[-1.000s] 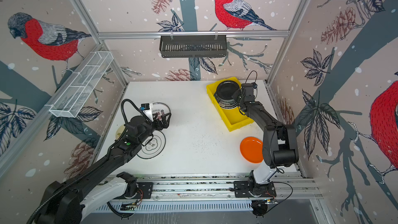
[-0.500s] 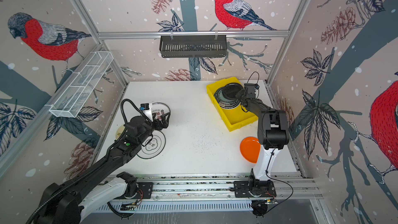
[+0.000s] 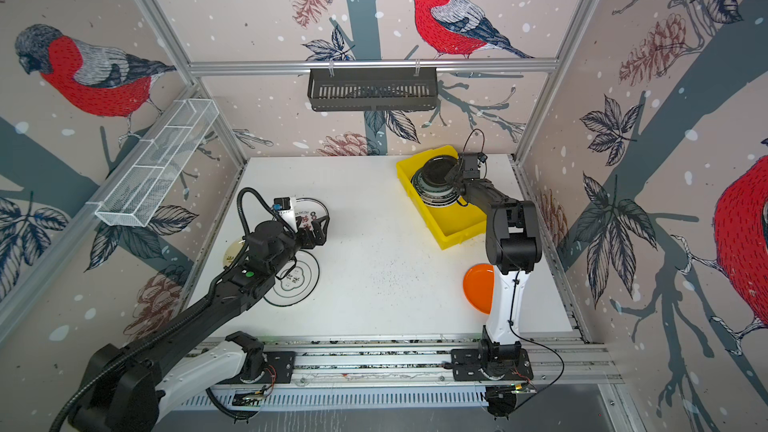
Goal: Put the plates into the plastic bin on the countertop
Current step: 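Open the right gripper to release the black plate onto the stack, then move the right gripper down to the orange plate nearer the robot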
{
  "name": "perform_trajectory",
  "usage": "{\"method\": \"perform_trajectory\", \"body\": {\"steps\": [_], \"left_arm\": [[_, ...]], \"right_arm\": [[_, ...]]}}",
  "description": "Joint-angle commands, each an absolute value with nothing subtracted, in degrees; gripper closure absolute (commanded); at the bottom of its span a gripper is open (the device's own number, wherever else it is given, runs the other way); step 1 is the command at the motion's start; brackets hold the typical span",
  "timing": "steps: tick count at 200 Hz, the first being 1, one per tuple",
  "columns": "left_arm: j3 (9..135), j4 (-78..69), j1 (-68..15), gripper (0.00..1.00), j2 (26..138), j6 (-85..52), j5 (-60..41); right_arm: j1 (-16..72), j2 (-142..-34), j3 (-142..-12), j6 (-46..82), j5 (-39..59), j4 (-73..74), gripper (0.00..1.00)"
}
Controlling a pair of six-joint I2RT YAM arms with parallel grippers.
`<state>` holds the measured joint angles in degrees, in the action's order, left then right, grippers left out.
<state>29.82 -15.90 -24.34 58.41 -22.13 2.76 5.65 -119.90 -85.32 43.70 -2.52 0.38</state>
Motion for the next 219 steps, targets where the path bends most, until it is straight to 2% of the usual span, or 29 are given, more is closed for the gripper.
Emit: {"method": "perform_trajectory", "body": {"steps": [1,11,36,44,74,93,168,219], "left_arm": [[30.4,-16.6,-24.3,0.02,58.8,-22.0,2.9],[30.3,-16.8,-24.3,0.02,59.0,-22.0,2.7],[30.1,-17.2,-24.3,0.02,59.4,-22.1,2.2],[30.1,-17.3,-24.4,0.02,59.5,-22.1,2.0],[29.5,-17.7,-24.3,0.02,59.0,-22.4,1.5],[28.5,-18.5,-24.5,0.02,58.4,-22.7,1.2],[29.5,-18.1,-27.6,0.02,59.0,-24.4,-3.6],[29.9,-15.7,-28.8,0.02,57.2,-24.0,-1.8]], "right_arm": [[6.4,-119.8,-85.7,41.5,-3.5,-3.7,0.81],[6.7,-118.6,-84.7,41.1,-3.8,-3.6,0.66],[8.0,-114.7,-81.8,39.3,-4.7,-2.6,0.48],[8.4,-113.7,-81.3,38.7,-4.9,-2.7,0.45],[9.0,-109.3,-79.5,37.9,-4.7,-4.3,0.44],[9.0,-104.0,-75.2,38.2,-5.7,-4.1,0.36],[6.1,-81.0,-60.3,37.6,-10.7,-11.6,0.31],[4.7,-69.0,-53.2,35.2,-10.0,-20.8,0.29]]}}
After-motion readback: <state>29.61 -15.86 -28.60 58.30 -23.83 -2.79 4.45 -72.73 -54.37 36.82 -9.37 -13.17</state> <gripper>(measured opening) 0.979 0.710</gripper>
